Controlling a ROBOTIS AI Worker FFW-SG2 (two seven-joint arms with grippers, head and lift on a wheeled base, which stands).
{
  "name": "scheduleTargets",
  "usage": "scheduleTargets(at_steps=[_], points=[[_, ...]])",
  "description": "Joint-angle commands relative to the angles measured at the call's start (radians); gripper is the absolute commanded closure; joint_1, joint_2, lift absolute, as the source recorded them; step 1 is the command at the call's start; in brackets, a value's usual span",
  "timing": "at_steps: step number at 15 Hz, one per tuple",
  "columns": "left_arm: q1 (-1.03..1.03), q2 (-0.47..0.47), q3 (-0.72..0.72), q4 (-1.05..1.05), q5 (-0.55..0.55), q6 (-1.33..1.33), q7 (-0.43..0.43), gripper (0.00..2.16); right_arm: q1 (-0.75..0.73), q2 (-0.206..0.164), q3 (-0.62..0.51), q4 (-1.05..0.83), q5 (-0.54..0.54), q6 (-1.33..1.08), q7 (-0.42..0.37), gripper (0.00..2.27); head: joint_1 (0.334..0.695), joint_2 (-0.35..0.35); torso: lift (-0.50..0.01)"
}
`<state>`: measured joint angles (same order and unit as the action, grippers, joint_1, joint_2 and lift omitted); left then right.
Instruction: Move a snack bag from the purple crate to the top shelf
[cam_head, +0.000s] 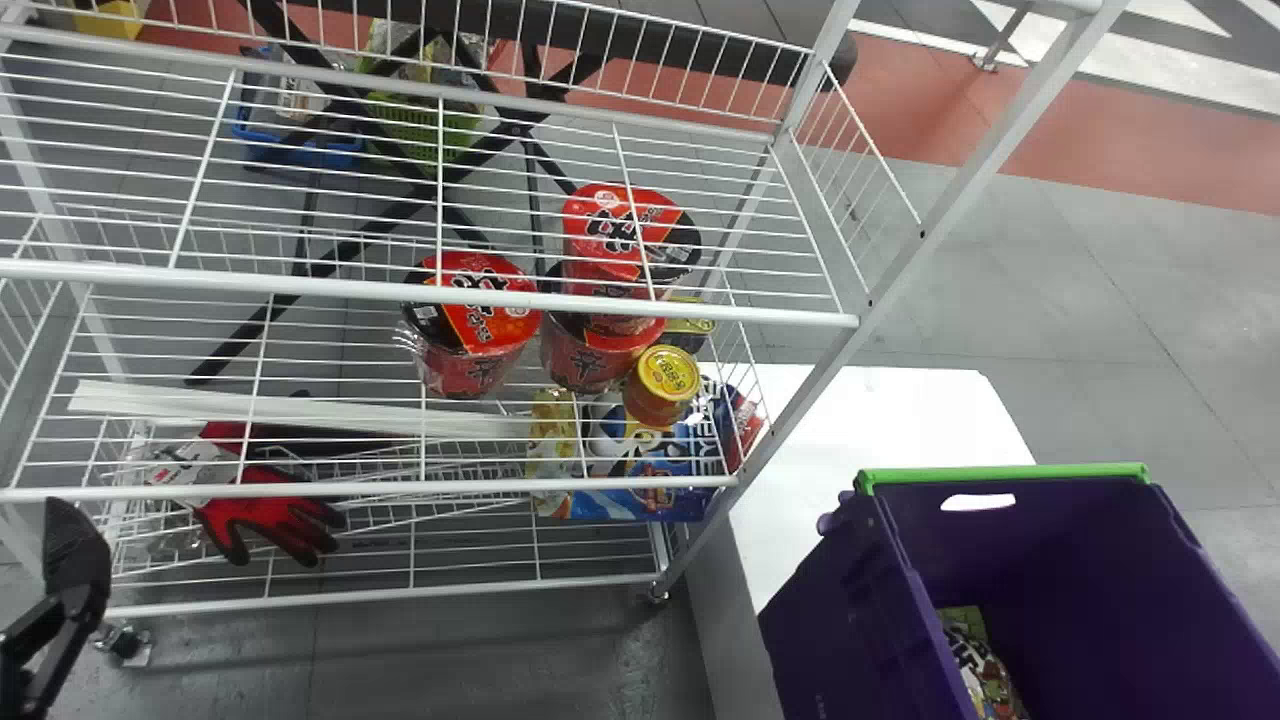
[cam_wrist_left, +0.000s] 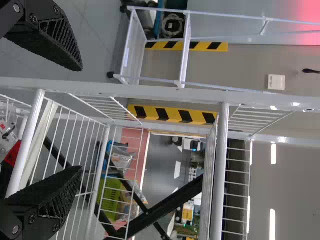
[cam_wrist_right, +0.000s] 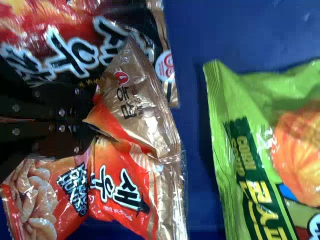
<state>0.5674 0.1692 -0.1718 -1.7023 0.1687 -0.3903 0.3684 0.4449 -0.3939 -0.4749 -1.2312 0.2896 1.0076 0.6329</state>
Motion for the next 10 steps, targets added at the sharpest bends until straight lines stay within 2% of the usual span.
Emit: scheduleTargets(at_steps=[1,3,6,10], points=[[0.0,-0.002,0.0,0.0,0.0,0.0,0.0,0.12,0.012,0.004,-0.042,-0.033,0.002,0.007,0.019,1.72,0.695,-0.35,-0.454],[0.0,-0.004,0.0,0.0,0.0,0.003,0.001,0.12,0.035,0.004,-0.053,-0.054,0.02,-0.02,0.025,1.72,0.695,-0.35,-0.454],[-0.006,-0.007,-0.002,0.003,0.0,0.006,-0.002,0.12,0.044,0.007,-0.087,-0.08,0.023,-0.039,0.091,1.72,0.695,-0.35,-0.439],[-0.009,-0.007,-0.003,0.007,0.0,0.009,-0.002,0.12,0.041,0.009,-0.091,-0.083,0.017,-0.054,0.094,1.72,0.695,-0.35,-0.423]])
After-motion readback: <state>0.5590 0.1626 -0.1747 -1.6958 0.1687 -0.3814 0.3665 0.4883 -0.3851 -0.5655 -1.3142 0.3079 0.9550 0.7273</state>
